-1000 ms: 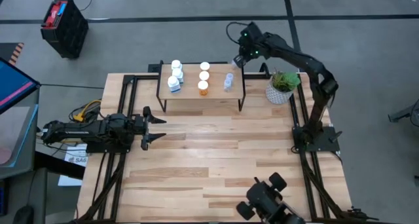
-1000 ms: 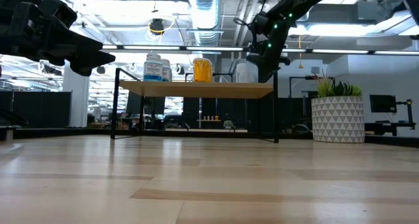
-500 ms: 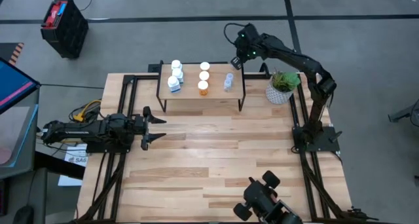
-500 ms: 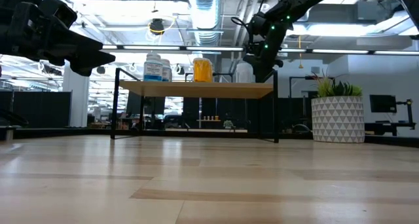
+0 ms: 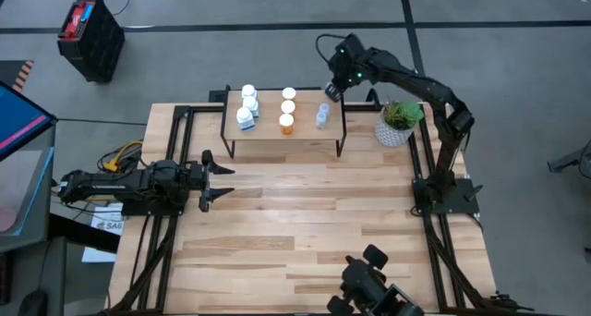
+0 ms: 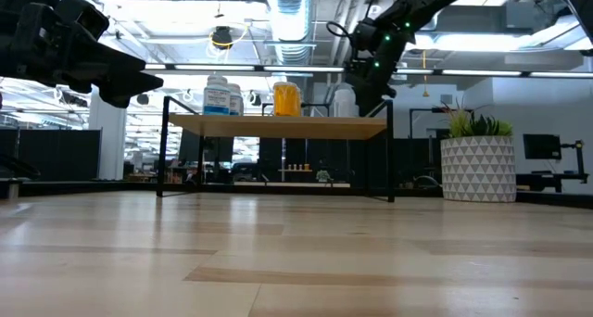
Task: Pick and place medicine bottles onto shelf by color
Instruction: Adjust the pill bottles on the shelf
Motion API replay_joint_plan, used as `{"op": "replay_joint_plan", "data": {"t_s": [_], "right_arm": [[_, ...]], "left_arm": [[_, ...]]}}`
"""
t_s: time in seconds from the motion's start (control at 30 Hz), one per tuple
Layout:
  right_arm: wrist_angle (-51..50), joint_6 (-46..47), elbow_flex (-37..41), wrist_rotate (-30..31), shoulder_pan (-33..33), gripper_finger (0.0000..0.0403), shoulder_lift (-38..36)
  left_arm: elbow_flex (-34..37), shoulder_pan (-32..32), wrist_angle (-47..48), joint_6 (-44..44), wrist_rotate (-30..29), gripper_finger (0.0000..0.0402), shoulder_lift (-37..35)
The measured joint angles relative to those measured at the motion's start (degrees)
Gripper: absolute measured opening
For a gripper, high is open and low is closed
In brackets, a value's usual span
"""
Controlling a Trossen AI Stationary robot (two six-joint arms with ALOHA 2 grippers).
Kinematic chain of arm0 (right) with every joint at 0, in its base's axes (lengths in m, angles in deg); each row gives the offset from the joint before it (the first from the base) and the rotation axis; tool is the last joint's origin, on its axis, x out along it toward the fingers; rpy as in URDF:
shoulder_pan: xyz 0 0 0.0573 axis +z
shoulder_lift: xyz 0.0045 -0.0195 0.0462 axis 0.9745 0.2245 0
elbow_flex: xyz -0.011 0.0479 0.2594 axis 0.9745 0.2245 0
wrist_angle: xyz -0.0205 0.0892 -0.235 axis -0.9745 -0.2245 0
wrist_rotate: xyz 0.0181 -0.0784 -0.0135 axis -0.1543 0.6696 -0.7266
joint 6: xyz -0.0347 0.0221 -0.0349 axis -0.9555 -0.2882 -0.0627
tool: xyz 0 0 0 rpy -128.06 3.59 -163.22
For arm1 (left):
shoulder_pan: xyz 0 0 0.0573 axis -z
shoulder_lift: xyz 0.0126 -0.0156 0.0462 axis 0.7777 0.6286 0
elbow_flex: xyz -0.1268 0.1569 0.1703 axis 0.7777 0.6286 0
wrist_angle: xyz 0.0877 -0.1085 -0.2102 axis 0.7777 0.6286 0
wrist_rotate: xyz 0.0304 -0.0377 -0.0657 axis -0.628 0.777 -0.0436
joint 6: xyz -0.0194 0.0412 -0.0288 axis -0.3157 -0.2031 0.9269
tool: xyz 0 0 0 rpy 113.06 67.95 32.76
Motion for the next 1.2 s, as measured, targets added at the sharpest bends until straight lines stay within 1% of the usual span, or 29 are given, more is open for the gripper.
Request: {"op": "replay_joint_plan", "data": {"t_s": [0.13,0.27,0.4,0.97,1.07,1.2], "right_arm": [[-0.1,-0.1,0.0,-0.2,0.3,0.0097,0.0],[-0.1,-1.0,0.0,-2.8,1.0,0.0097,0.0],[-0.1,-1.5,0.0,-3.2,1.7,0.0097,0.0],[-0.9,-1.5,0.0,-3.1,3.6,0.0097,0.0],[-1.2,-1.5,0.0,-1.6,3.6,0.0097,0.0],[-2.7,-1.5,0.0,-1.1,3.6,0.0097,-0.1]], "left_arm": [[0.0,0.0,0.0,0.0,0.0,0.0254,0.0],[0.0,0.0,0.0,0.0,0.0,0.0254,0.0],[0.0,0.0,0.0,0.0,0.0,0.0254,0.0],[0.0,0.0,0.0,0.2,0.0,0.0254,0.0],[0.0,0.0,0.0,0.2,0.0,0.0254,0.0],[0.0,0.0,0.0,0.2,0.0,0.0254,0.0]]}}
